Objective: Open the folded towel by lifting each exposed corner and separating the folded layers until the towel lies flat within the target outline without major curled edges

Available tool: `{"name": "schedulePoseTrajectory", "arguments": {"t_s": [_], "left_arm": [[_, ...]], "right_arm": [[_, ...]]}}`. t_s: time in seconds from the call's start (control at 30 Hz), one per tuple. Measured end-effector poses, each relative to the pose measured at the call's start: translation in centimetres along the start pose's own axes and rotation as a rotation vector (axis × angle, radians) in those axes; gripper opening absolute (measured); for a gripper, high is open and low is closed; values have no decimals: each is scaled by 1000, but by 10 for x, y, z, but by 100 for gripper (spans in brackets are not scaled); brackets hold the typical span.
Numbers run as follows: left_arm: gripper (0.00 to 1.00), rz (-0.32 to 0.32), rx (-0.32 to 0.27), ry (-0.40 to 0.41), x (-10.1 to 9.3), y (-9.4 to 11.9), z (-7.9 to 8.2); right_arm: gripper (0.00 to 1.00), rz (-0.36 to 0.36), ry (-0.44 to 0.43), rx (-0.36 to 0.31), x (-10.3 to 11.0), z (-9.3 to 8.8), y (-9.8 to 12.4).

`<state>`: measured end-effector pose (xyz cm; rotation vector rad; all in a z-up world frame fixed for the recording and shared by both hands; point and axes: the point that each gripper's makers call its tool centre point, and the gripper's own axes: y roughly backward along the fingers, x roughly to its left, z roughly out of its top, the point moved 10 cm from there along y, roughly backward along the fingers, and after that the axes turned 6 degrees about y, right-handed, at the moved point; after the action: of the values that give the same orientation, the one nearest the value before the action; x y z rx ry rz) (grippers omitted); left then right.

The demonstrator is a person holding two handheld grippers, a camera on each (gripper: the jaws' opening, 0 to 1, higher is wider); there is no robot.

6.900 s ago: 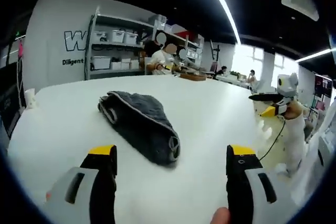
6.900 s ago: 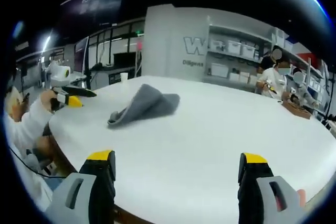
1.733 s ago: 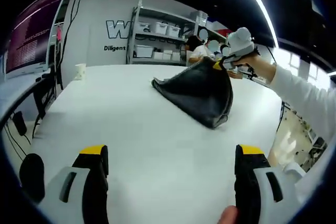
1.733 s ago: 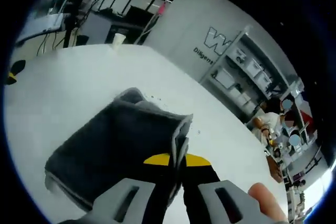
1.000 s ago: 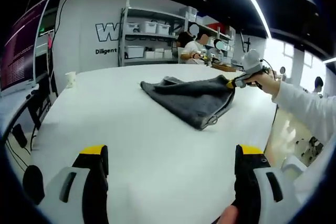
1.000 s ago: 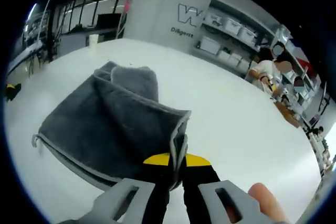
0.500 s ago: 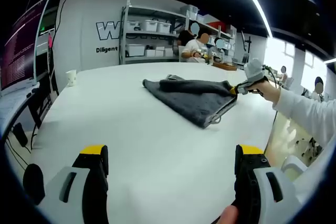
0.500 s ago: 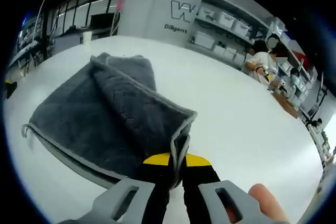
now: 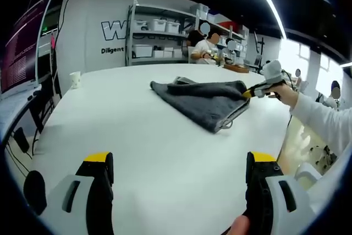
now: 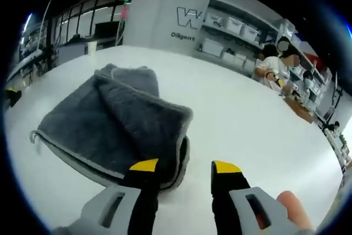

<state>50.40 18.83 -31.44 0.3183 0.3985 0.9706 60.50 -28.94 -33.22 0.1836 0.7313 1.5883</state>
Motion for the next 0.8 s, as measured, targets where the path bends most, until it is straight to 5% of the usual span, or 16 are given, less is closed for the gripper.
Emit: {"name": "schedulePoseTrajectory", "arguments": {"t_s": [0.13, 0.33, 0.6, 0.8], "left_arm": [[100, 1, 2, 3, 0, 0, 0], [100, 18, 14, 12, 2, -2, -2], [100, 14, 13, 9, -1, -4, 0], [100, 4, 21, 0, -4, -8, 0]], "right_arm": [[54, 71, -4, -68, 3, -1, 18], [64, 91, -37, -192, 9, -1, 59], [86, 98, -73, -222, 22, -13, 98], [93, 105, -44, -219, 31, -23, 122]]}}
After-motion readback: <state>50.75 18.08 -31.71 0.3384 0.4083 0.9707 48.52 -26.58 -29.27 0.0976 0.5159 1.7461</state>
